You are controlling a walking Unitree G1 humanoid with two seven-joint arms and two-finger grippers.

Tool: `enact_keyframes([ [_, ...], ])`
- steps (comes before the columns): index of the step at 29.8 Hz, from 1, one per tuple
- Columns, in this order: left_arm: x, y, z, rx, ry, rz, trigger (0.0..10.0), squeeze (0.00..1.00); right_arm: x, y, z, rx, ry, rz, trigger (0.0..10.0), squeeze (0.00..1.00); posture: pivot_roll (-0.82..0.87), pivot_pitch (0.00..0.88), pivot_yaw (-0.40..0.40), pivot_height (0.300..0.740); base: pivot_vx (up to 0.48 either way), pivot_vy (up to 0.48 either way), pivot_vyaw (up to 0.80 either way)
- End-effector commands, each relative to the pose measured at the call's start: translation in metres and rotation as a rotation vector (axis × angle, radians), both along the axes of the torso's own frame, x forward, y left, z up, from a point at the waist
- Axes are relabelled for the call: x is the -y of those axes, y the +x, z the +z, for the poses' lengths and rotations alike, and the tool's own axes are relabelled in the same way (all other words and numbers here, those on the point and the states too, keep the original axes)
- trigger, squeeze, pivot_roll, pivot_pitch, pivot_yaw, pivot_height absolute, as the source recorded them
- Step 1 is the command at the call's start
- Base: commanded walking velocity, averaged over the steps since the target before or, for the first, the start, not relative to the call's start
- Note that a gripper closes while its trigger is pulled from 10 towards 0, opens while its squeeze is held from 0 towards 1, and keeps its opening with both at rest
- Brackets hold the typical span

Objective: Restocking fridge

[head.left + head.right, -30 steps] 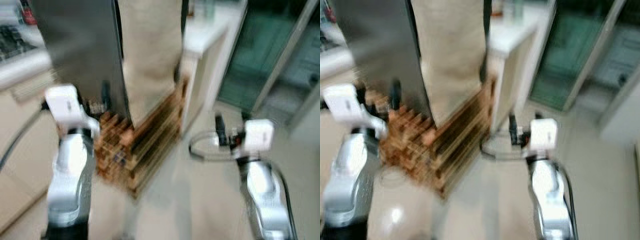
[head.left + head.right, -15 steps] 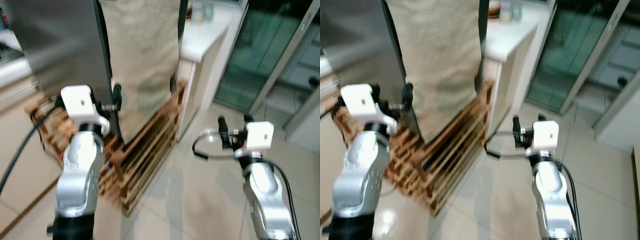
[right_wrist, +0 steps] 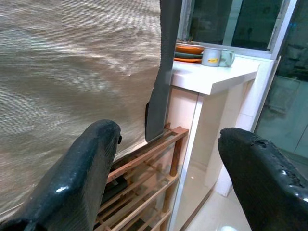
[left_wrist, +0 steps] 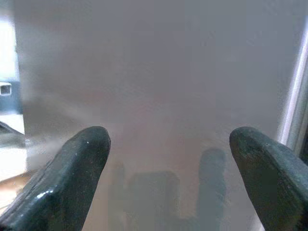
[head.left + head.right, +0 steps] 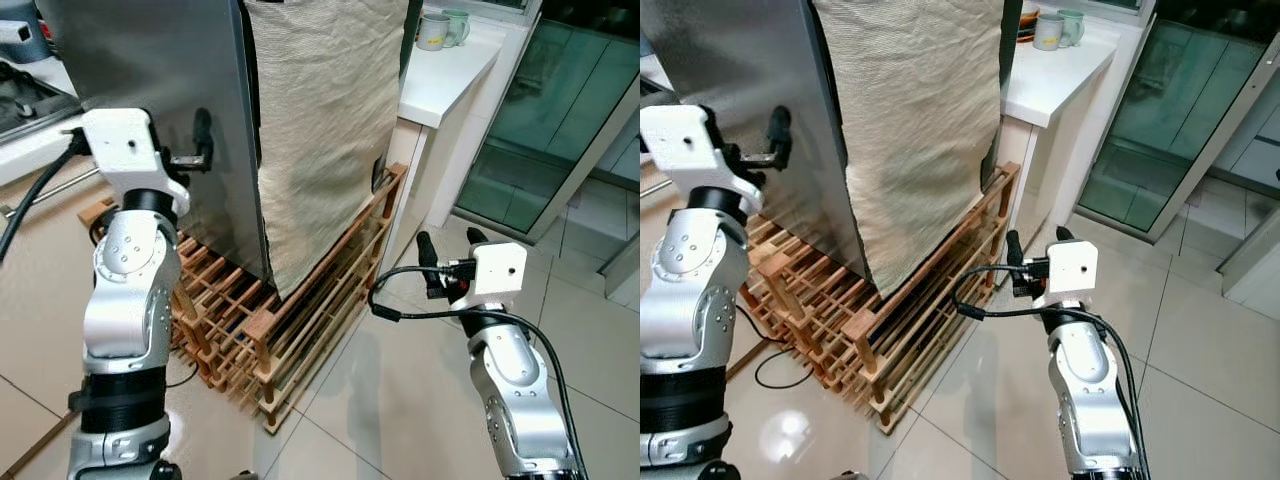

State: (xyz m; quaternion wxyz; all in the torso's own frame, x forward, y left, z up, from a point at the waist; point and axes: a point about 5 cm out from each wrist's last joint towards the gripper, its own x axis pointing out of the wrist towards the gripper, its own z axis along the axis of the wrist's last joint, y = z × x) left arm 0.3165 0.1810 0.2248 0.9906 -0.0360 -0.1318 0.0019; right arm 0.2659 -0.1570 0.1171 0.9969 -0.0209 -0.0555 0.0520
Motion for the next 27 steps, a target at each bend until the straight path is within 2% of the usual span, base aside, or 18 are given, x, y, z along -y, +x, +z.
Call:
enact_keyframes([
  [1,0.012,0.001,0.006,0.028,-0.169,-0.197,10.0,0.00,0.001,0.002,0.000,0.006,0.000,-0.004,10.0,0.00,-0.11,0.000,-0.006,0.740,0.000,0.000,0.00],
  [2,0.012,0.001,0.006,0.028,-0.169,-0.197,10.0,0.00,0.001,0.002,0.000,0.006,0.000,-0.004,10.0,0.00,-0.11,0.000,-0.006,0.740,0.000,0.000,0.00],
  [4,0.010,0.000,0.000,-0.035,-0.059,-0.205,10.0,0.00,0.003,0.002,0.000,0.005,-0.001,-0.010,10.0,0.00,-0.11,0.000,-0.002,0.740,0.000,0.000,0.00],
  [5,0.010,-0.001,-0.001,-0.049,-0.037,-0.217,10.0,0.00,0.004,0.002,-0.001,0.004,-0.001,-0.011,10.0,0.00,-0.11,0.000,-0.002,0.740,0.000,0.000,0.00],
  [9,0.012,-0.004,-0.003,-0.058,-0.034,-0.271,10.0,0.00,0.004,0.001,-0.002,-0.001,-0.001,-0.013,10.0,0.00,-0.11,0.000,-0.006,0.740,0.000,0.000,0.00],
  [12,0.021,-0.009,-0.008,-0.072,-0.006,-0.349,10.0,0.00,0.004,0.001,-0.004,-0.009,-0.001,-0.009,10.0,0.00,-0.10,0.000,-0.009,0.740,0.000,0.000,0.00],
  [13,0.028,-0.012,-0.013,-0.089,0.021,-0.394,10.0,0.00,0.003,0.001,-0.004,-0.011,-0.003,-0.002,10.0,0.00,-0.10,0.000,-0.008,0.740,0.000,0.000,0.00],
  [21,0.038,-0.016,-0.015,-0.108,0.061,-0.482,10.0,0.00,0.004,0.002,-0.005,-0.013,-0.004,-0.007,10.0,0.00,-0.11,0.000,-0.007,0.740,0.000,0.000,0.00],
  [27,0.041,-0.011,-0.021,-0.115,0.056,-0.465,10.0,0.00,0.003,0.003,-0.006,-0.015,-0.004,-0.002,10.0,0.00,-0.11,0.000,-0.007,0.740,0.000,0.000,0.00],
])
